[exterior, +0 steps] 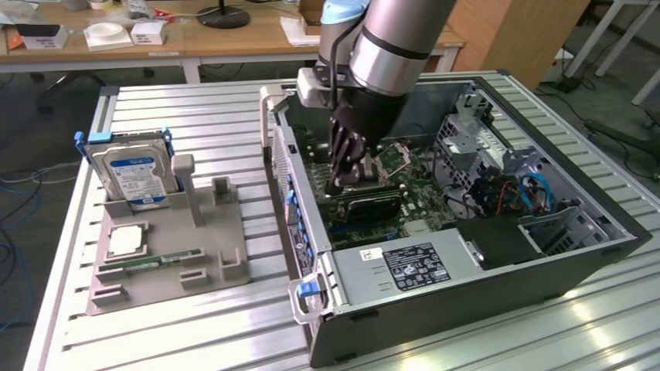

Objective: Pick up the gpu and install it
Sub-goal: 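Press down on the gpu until it lock into place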

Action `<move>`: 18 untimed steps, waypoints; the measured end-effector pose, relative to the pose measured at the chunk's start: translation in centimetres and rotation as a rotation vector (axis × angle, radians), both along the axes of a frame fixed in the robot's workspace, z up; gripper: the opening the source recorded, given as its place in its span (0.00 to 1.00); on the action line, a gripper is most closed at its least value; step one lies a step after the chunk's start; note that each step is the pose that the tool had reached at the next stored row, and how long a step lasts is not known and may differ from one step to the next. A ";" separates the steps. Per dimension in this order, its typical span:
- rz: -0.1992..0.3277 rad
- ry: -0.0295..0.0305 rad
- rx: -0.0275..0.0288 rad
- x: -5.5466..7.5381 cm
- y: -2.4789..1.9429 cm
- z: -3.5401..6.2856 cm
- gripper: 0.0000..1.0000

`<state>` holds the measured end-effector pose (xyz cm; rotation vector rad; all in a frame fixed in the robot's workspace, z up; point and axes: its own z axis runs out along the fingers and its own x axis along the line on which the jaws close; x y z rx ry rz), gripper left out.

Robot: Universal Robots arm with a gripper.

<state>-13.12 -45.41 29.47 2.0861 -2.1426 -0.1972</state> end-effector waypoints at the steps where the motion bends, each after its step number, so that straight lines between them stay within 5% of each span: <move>1: 0.000 0.0159 -0.0002 0.0 0.00 0.02 0.10; 5: 0.000 0.0718 -0.0002 0.0 0.00 0.03 0.10; 10: 0.000 0.1240 -0.0004 0.2 0.00 0.04 0.10; 12: 0.000 0.1320 -0.0005 0.3 0.00 0.05 0.10; 18: 0.001 0.1321 -0.0002 0.1 0.01 -0.07 0.10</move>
